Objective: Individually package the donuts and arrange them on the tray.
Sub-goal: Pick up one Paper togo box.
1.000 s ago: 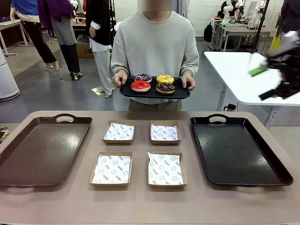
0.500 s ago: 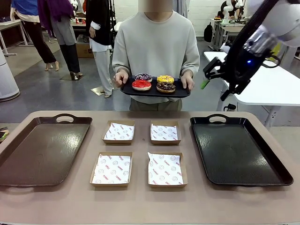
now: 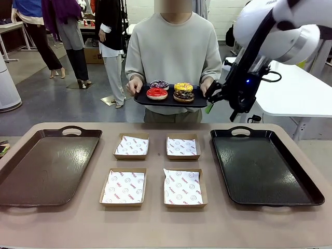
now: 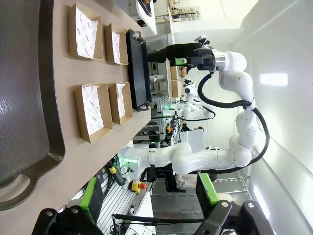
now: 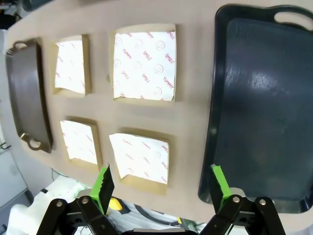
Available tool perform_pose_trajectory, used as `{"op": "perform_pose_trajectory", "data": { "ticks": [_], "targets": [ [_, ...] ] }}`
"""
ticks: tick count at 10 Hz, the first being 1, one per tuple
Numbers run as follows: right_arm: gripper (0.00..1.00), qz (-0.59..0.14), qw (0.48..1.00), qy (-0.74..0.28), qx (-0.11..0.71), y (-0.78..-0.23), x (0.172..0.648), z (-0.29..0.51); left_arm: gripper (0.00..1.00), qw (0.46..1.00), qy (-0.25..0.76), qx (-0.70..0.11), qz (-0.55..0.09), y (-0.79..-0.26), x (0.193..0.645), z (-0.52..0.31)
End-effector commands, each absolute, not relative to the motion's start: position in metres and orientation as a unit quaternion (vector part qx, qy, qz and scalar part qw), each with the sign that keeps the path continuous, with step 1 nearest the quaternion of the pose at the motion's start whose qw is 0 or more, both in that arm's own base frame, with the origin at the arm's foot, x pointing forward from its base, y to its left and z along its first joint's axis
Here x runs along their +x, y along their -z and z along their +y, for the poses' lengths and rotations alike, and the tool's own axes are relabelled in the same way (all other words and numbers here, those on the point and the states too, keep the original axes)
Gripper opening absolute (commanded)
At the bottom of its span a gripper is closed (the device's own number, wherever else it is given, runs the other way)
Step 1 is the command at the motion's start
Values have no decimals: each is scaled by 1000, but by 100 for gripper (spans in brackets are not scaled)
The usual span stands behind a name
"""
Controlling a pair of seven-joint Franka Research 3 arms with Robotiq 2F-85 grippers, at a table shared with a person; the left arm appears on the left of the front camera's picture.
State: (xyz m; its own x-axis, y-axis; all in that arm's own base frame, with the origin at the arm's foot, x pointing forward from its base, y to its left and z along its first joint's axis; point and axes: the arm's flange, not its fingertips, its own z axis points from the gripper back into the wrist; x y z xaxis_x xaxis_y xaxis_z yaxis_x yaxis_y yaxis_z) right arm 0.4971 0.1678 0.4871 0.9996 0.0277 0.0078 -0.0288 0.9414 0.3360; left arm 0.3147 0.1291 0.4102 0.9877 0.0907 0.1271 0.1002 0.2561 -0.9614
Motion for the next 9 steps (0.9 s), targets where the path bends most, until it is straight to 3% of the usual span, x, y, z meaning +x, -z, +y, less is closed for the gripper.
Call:
{"op": "perform_pose_trajectory", "data": {
  "ticks": [1,3,9],
  "targets": [
    [100,-8,988,-6,151,-475,493,163,100,785,-5,-613,-83,-412,314,128],
    [100,-8,981,-23,192,-478,482,153,100,785,-5,-613,-83,-412,314,128],
    [100,3,986,-14,165,-476,494,166,100,785,-5,-613,-83,-412,314,128]
  ]
}}
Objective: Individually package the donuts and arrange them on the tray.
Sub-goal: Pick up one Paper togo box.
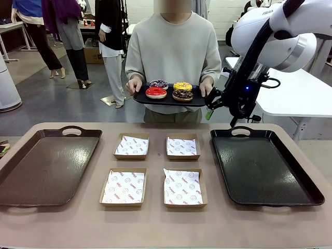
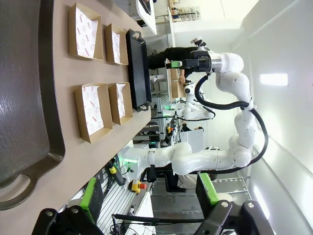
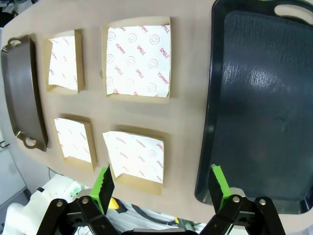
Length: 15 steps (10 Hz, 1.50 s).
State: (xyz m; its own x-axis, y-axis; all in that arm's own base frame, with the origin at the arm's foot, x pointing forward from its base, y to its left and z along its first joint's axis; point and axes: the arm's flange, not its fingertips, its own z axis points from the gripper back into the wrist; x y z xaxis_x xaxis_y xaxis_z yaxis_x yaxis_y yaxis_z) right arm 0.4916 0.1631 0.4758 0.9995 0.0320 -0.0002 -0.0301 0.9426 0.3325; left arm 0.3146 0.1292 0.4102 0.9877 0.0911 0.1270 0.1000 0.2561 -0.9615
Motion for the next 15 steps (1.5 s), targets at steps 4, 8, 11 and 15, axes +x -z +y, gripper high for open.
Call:
{"op": "perform_pose_trajectory", "data": {
  "ticks": [4,8,11,15],
  "targets": [
    [100,-21,992,19,123,-455,504,200,100,785,-5,-613,-83,-412,314,128],
    [100,-59,995,60,45,-407,544,251,100,785,-5,-613,-83,-412,314,128],
    [100,-75,996,37,26,-375,561,264,100,785,-5,-613,-83,-412,314,128],
    [100,-74,996,12,42,-354,575,256,100,785,-5,-613,-83,-412,314,128]
  ]
}}
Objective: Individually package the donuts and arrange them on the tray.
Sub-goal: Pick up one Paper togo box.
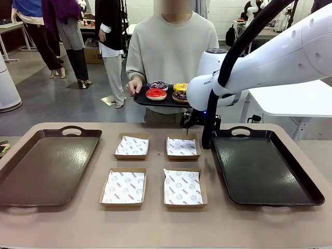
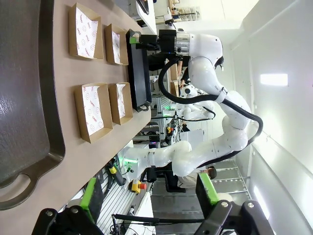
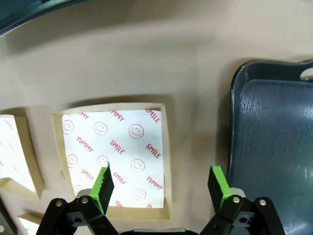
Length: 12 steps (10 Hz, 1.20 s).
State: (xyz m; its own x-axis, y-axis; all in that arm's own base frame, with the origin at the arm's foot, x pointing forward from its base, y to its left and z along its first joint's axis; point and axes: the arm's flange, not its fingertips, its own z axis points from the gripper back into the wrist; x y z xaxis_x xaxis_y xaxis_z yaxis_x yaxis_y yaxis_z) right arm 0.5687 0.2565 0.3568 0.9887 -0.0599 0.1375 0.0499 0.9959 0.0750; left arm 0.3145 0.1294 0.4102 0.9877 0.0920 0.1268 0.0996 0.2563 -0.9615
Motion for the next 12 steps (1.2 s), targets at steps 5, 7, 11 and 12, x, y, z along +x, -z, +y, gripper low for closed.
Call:
{"op": "perform_pose_trajectory", "data": {
  "ticks": [5,7,11,12],
  "targets": [
    [100,-71,996,-49,31,-337,580,255,100,785,-5,-613,-83,-412,314,128],
    [100,-68,996,-48,28,-332,582,254,100,785,-5,-613,-83,-412,314,128],
    [81,-56,997,-46,26,-321,585,252,100,785,-5,-613,-83,-412,314,128],
    [42,-55,997,-49,25,-321,585,252,100,785,-5,-613,-83,-412,314,128]
  ]
}}
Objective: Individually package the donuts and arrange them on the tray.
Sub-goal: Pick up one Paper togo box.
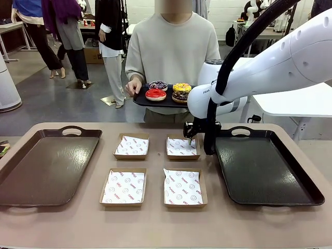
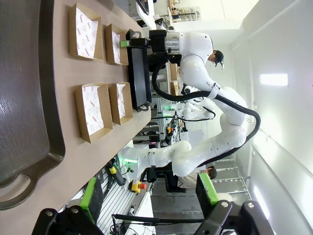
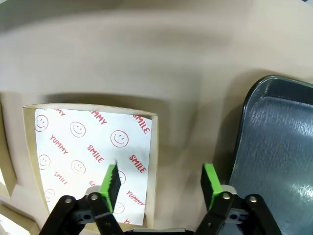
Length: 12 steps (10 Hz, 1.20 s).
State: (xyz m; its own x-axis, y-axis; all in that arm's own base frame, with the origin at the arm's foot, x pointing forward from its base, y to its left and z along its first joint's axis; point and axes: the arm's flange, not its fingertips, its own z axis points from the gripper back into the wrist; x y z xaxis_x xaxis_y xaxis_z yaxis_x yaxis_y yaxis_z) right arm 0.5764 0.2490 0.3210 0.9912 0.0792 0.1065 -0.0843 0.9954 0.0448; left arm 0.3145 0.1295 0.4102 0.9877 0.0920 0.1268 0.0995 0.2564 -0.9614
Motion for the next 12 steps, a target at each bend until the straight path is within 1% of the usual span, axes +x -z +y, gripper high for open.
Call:
{"op": "perform_pose_trajectory", "data": {
  "ticks": [1,2,4,5,6,9,10,12],
  "targets": [
    [22,-55,997,-53,26,-322,585,253,100,785,-5,-613,-83,-412,314,128],
    [0,-56,997,-54,25,-324,584,253,100,785,-5,-613,-83,-412,314,128],
    [0,-56,997,-52,24,-323,584,254,100,785,-5,-613,-83,-412,314,128],
    [4,-56,997,-51,23,-322,585,254,100,785,-5,-613,-83,-412,314,128],
    [0,-56,997,-49,22,-323,585,254,100,785,-5,-613,-83,-412,314,128],
    [0,-55,998,-29,21,-322,587,252,100,785,-5,-613,-83,-412,314,128],
    [0,-54,998,-8,21,-325,584,251,100,785,-5,-613,-83,-412,314,128],
    [0,-24,999,8,24,-358,566,252,100,785,-5,-613,-83,-412,314,128]
  ]
}}
